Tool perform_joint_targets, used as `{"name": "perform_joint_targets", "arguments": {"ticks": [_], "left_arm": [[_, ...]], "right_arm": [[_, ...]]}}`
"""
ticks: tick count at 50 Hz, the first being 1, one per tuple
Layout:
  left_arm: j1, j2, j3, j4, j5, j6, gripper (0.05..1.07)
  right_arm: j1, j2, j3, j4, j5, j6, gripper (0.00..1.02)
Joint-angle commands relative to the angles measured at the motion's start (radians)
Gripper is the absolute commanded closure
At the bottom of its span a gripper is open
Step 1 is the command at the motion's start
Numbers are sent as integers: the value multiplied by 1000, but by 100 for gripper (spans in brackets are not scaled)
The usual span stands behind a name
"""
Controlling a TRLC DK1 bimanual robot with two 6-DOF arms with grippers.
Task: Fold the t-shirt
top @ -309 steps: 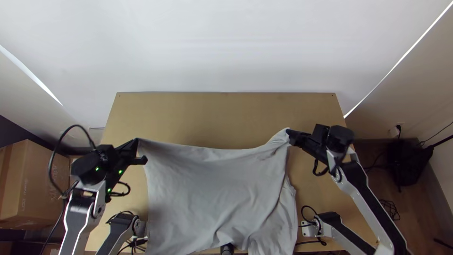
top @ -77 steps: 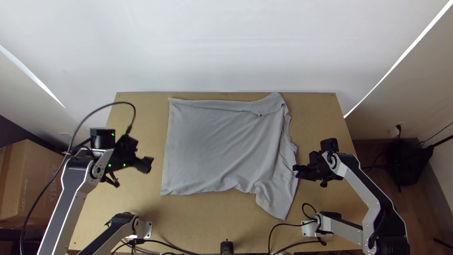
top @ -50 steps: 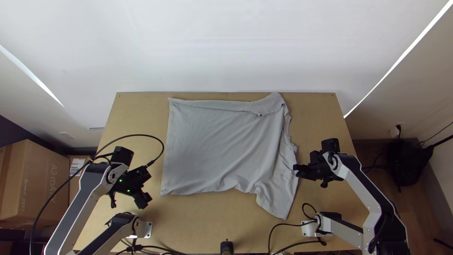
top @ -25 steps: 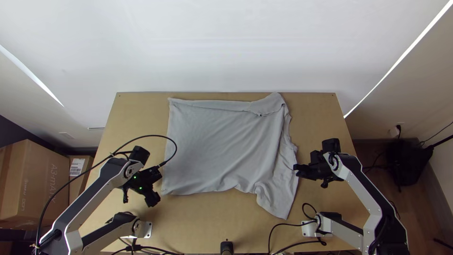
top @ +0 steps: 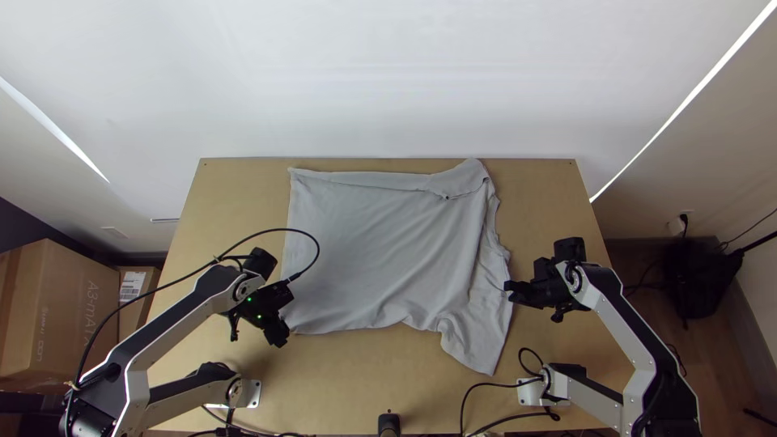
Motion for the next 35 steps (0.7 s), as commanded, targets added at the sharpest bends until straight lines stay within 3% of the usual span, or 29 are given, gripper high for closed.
{"name": "perform_joint_targets", "arguments": {"ticks": [1,3,16,26,35], "left_arm": [[7,25,-22,1,19,-3,91],[14,26,-22,1,20,5,105],[195,16,47,-2,27,43,104],[322,-10,107,30,33,57,104],[340,-49,187,130,28,-78,105]], "right_arm": [[-10,-13,-21,3,10,22,100],[-13,-13,-16,3,10,22,100],[-57,-6,50,3,16,26,100],[-148,-3,74,11,16,-1,100],[-158,-70,110,34,7,3,100]]}}
